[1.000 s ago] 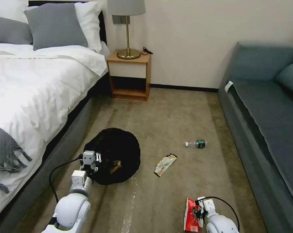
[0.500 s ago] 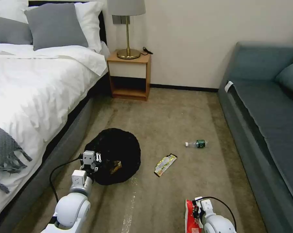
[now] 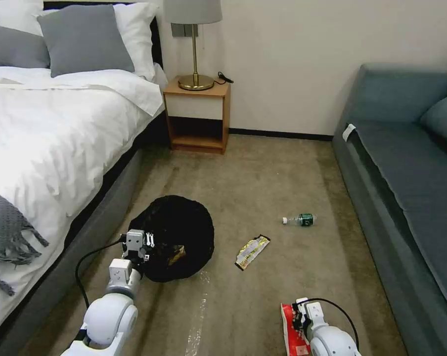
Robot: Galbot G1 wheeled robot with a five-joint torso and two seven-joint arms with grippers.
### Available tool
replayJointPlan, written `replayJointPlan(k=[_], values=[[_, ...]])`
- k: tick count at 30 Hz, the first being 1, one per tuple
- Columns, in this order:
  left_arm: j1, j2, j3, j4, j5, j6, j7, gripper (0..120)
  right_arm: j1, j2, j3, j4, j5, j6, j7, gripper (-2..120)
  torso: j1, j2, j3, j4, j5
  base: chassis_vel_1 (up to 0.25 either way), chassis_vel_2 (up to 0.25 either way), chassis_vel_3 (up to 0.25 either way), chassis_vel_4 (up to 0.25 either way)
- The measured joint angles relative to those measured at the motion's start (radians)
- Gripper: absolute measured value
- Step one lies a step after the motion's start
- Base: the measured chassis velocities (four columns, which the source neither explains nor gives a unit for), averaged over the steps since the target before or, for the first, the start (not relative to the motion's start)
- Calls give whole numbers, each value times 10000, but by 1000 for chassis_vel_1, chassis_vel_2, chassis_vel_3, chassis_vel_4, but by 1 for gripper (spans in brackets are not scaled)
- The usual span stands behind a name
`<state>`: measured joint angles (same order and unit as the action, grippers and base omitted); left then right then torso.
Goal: Pick up the trash bin, then pick up the garbage on the floor and place it into the trash bin.
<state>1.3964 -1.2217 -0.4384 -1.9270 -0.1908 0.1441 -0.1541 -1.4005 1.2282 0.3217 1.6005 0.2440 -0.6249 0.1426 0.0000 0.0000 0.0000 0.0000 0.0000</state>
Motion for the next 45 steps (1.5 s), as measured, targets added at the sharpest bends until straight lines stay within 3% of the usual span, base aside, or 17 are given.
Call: replayJointPlan(k=[16, 19, 22, 36, 45], values=[[-49, -114, 285, -20, 38, -87, 249, 4, 1364, 355, -294, 1496, 1148, 729, -266, 0, 0, -1, 0, 0, -1, 0, 0, 0, 0], [-52, -136, 338, -29, 58, -108, 284, 4, 1799, 476, -443, 1560, 1491, 1089, -401, 0, 0, 0, 0, 1, -1, 0, 0, 0, 0], [-15, -141, 374, -60, 86, -262, 562, 4, 2287, 610, -690, 1648, 2144, 1996, -1075, 0, 0, 0, 0, 1, -1, 0, 0, 0, 0], [-21, -320, 539, -6, 301, -392, 808, 4, 3058, 1392, -1540, 1955, 3750, 2791, -1794, 0, 0, 0, 0, 1, -1, 0, 0, 0, 0], [-31, -418, 559, -52, -33, -218, 765, 4, 3047, 1754, -2176, 1650, 3535, 3172, -2160, 0, 0, 0, 0, 0, -1, 0, 0, 0, 0]])
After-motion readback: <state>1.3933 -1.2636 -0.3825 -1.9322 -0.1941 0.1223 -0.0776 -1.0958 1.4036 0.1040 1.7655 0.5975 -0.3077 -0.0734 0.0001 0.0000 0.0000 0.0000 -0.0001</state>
